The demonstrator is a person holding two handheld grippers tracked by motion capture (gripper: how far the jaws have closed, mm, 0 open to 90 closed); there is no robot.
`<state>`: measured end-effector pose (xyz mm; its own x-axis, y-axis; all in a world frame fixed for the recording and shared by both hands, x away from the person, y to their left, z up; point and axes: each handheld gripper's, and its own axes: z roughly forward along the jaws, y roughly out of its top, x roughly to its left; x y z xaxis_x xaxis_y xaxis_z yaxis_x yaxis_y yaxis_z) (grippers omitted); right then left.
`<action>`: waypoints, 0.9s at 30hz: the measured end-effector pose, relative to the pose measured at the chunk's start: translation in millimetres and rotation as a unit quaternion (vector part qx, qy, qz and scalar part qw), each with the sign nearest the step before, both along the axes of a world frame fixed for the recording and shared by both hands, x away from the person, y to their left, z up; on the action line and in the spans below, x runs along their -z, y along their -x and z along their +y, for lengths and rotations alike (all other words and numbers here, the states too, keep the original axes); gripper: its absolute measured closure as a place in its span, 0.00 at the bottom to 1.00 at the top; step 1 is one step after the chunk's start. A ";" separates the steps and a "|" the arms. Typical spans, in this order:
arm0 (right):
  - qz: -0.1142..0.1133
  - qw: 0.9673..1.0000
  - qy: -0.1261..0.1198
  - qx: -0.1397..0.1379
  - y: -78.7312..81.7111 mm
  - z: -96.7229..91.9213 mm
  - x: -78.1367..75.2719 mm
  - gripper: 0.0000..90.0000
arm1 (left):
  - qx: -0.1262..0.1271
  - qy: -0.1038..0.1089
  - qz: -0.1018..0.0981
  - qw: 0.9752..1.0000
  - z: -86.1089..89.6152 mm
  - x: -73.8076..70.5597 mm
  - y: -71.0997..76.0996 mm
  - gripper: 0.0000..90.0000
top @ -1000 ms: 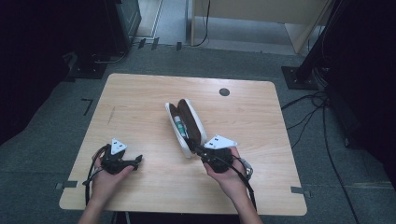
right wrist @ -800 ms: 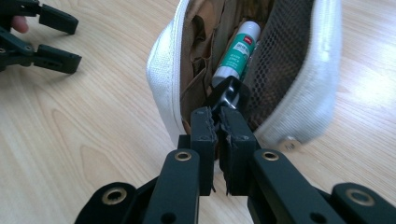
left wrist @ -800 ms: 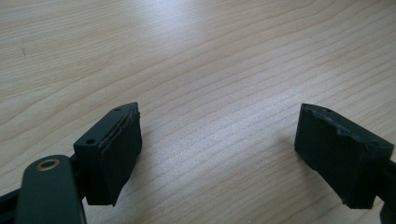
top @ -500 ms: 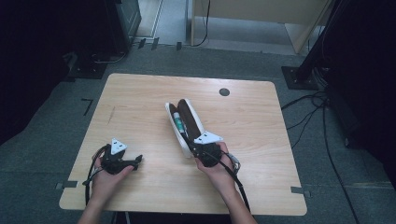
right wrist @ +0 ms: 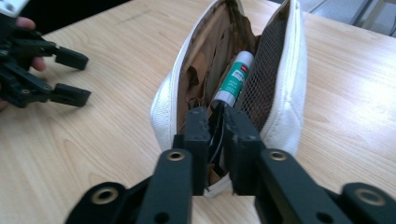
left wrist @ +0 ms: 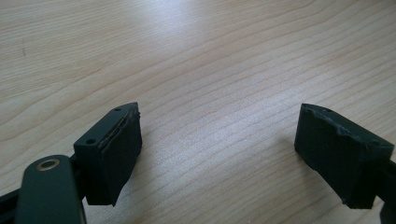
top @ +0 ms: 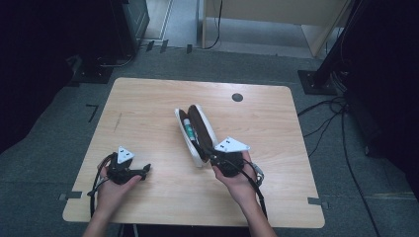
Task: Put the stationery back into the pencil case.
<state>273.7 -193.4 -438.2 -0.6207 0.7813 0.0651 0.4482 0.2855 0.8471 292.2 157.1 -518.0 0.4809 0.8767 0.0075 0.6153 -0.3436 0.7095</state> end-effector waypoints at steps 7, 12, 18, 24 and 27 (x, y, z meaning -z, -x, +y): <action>-0.017 1.000 -0.018 0.006 9.3 -17.6 -12.3 0.52 | -0.001 -0.001 0.001 1.000 0.1 -0.1 0.0 0.17; -0.002 1.000 -0.015 0.021 9.7 -30.2 -14.1 0.22 | -0.001 -0.002 0.000 1.000 0.3 -0.1 -0.1 0.17; 0.028 0.998 -0.008 0.064 11.5 -47.1 -7.4 0.03 | -0.001 -0.001 0.001 1.000 0.1 -0.1 0.0 0.17; 0.024 0.996 -0.004 0.083 18.9 -65.6 6.1 0.00 | -0.001 -0.002 0.000 1.000 0.3 -0.1 -0.2 0.17; 0.030 0.995 0.001 0.097 20.0 -74.3 11.6 0.00 | -0.001 -0.002 0.000 1.000 0.3 -0.1 -0.2 0.17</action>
